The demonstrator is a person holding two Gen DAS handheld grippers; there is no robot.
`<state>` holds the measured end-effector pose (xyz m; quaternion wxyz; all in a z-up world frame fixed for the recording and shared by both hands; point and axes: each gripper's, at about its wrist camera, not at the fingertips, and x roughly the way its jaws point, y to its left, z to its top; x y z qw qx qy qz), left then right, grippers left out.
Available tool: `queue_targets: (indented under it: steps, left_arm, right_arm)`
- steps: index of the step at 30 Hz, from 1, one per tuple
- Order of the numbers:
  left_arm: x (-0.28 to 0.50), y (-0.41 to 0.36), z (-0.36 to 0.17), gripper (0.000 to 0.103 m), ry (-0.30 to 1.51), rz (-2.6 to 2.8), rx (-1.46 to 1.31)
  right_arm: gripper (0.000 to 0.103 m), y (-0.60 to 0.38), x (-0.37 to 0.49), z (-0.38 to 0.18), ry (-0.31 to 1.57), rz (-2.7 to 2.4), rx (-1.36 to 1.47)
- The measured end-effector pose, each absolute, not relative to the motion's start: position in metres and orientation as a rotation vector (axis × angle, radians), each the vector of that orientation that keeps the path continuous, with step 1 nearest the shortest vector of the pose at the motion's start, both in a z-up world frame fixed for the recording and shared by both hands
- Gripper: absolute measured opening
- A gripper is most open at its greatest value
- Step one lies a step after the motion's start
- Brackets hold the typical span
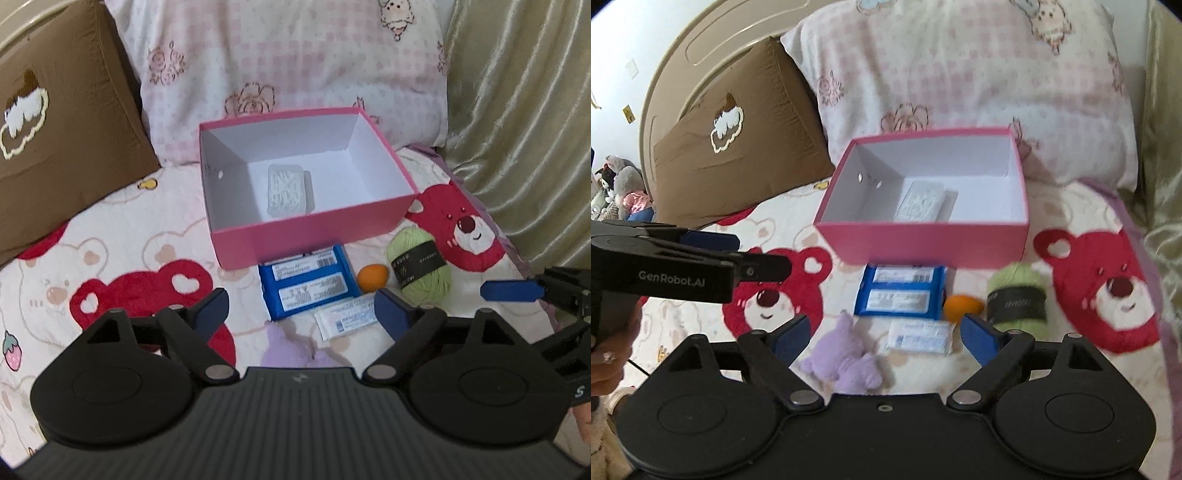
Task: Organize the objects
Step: 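Withdraw the left tool and move it toward the lilac plush toy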
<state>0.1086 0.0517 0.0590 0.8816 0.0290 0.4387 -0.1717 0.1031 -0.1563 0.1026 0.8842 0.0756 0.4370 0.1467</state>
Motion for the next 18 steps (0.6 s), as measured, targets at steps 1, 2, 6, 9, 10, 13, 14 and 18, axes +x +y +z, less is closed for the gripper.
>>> queue_targets:
  steps: [1,2,6,9,10,13,14,18]
  left_arm:
    - [0.108,0.053,0.055,0.087,0.919,-0.355,0.063]
    - [0.108,0.054,0.052,0.088,0.927,-0.353,0.064]
    - [0.103,0.059,0.037,0.092,0.95,-0.369,0.077]
    - [0.103,0.063,0.028,0.093,0.972,-0.37,0.077]
    - [0.103,0.065,0.025,0.093,0.977,-0.37,0.071]
    - [0.105,0.071,0.016,0.093,0.997,-0.378,0.04]
    - [0.107,0.072,0.012,0.093,1.008,-0.382,0.027]
    - [0.109,0.075,-0.005,0.093,1.045,-0.389,0.005]
  right_arm:
    - [0.091,-0.155,0.101,0.099,0.919,0.31,0.164]
    - [0.091,-0.154,0.1,0.096,0.925,0.314,0.173]
    - [0.091,-0.15,0.095,0.083,0.961,0.328,0.202]
    - [0.091,-0.146,0.095,0.076,0.984,0.329,0.211]
    - [0.091,-0.145,0.095,0.073,0.99,0.331,0.216]
    - [0.091,-0.141,0.097,0.066,1.012,0.339,0.228]
    - [0.091,-0.139,0.097,0.064,1.021,0.341,0.23]
    - [0.091,-0.132,0.1,0.053,1.044,0.361,0.236]
